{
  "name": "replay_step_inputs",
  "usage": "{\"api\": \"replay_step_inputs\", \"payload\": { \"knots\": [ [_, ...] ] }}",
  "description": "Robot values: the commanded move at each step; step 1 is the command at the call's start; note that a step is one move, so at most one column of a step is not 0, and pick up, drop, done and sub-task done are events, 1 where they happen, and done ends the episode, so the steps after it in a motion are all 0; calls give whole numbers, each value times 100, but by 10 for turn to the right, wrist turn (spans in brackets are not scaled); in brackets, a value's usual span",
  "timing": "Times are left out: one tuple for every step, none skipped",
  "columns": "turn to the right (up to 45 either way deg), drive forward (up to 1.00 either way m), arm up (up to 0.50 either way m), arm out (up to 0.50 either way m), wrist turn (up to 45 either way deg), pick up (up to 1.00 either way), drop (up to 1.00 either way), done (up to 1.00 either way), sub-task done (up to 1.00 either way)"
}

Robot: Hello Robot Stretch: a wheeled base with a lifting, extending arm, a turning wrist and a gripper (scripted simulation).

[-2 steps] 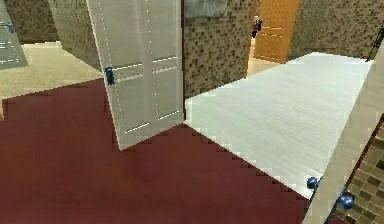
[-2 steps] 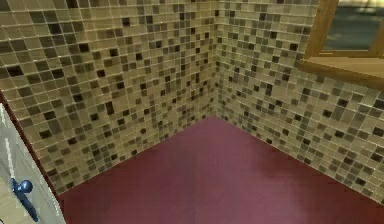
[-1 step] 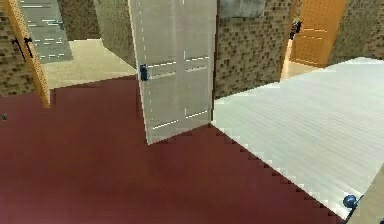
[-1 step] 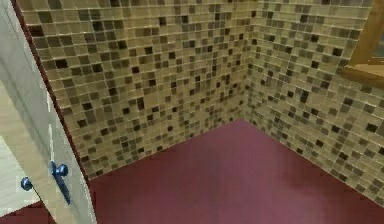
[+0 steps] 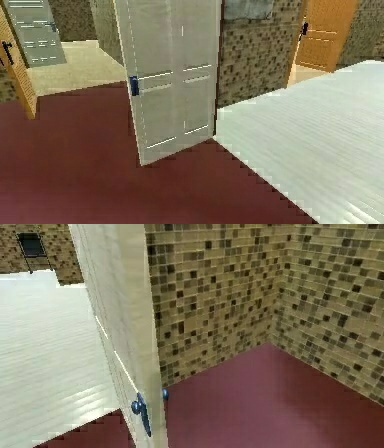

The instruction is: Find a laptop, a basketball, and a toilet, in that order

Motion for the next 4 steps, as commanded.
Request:
{"api": "replay_step_inputs", "payload": {
  "knots": [
    [90, 0, 0, 0, 0, 0, 0, 0, 0],
    [0, 35, 0, 0, 0, 0, 0, 0, 0],
    [450, 0, 0, 0, 0, 0, 0, 0, 0],
    [30, 0, 0, 0, 0, 0, 0, 0, 0]
  ]
}}
